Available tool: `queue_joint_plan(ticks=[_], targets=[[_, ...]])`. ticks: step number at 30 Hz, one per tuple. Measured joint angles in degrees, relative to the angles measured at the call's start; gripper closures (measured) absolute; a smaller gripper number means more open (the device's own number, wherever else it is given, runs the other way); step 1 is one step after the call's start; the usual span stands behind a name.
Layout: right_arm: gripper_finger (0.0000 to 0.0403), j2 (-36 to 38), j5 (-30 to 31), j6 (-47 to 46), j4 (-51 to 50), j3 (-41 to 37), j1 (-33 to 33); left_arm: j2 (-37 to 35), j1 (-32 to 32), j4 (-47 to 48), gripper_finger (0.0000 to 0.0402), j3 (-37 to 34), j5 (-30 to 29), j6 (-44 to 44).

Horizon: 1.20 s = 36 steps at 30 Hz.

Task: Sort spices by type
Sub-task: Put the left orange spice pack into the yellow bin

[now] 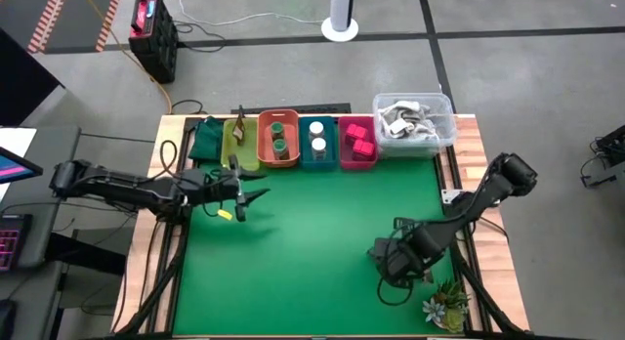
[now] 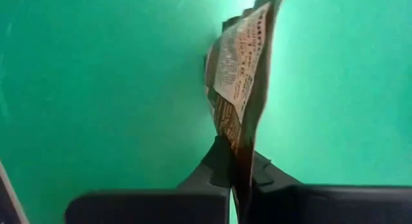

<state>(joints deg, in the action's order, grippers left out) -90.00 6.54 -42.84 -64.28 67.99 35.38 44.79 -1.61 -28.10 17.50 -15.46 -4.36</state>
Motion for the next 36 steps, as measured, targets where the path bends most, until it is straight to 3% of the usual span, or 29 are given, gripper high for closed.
queue_joint_plan(ticks=[4,10,19,25,36], targets=[[0.0379,2.03,3.62,5.9,0.0,0.0,-3.66,3.97,0.0,-2.38,0.0223,0.0,0.01,1.13],[0.0389,3.9,9.3,20.03,4.62,0.0,-13.14,13.96,0.01,-13.4,0.0223,0.84,-1.11,4.39],[0.0383,3.77,10.08,42.34,19.21,0.0,-26.11,28.66,-0.8,-11.75,0.0198,14.21,-0.79,-1.01],[0.0383,3.77,6.96,47.79,23.76,0.0,-30.5,37.68,-0.79,-11.11,0.0181,22.83,0.16,-3.42],[0.0383,3.74,6.39,49.39,25.43,0.0,-31.26,49.21,0.69,-11.3,0.018,32.48,1.84,-5.95]])
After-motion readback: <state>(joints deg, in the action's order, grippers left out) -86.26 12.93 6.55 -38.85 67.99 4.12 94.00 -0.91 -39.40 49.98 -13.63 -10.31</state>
